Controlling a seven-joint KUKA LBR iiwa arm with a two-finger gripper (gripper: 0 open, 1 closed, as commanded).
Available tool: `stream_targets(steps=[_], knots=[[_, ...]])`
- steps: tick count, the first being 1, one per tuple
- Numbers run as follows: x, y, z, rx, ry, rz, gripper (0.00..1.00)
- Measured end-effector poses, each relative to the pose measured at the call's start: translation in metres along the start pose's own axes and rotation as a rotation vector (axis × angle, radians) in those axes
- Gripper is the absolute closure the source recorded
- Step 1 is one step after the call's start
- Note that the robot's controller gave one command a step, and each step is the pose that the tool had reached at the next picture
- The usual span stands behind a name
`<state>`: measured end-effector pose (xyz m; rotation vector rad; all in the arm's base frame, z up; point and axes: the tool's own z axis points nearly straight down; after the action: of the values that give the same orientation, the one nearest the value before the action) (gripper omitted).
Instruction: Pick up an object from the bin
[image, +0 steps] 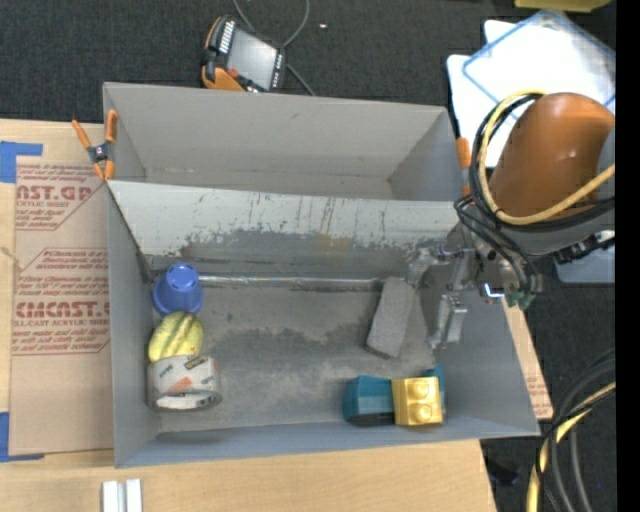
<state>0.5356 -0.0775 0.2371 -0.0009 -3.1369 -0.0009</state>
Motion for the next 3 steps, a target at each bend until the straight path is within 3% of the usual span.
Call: stream_targets(steps=[1, 2, 3], knots=[[-0.002, 0.000, -0.003, 0.001, -0.007, -0.002, 0.00], [-0.028, -0.010, 0.108, 0.003, -0.010, -0.258, 0.00], [-0.055, 0.003, 0.075, 0.006, -0.021, -0.414, 0.00]])
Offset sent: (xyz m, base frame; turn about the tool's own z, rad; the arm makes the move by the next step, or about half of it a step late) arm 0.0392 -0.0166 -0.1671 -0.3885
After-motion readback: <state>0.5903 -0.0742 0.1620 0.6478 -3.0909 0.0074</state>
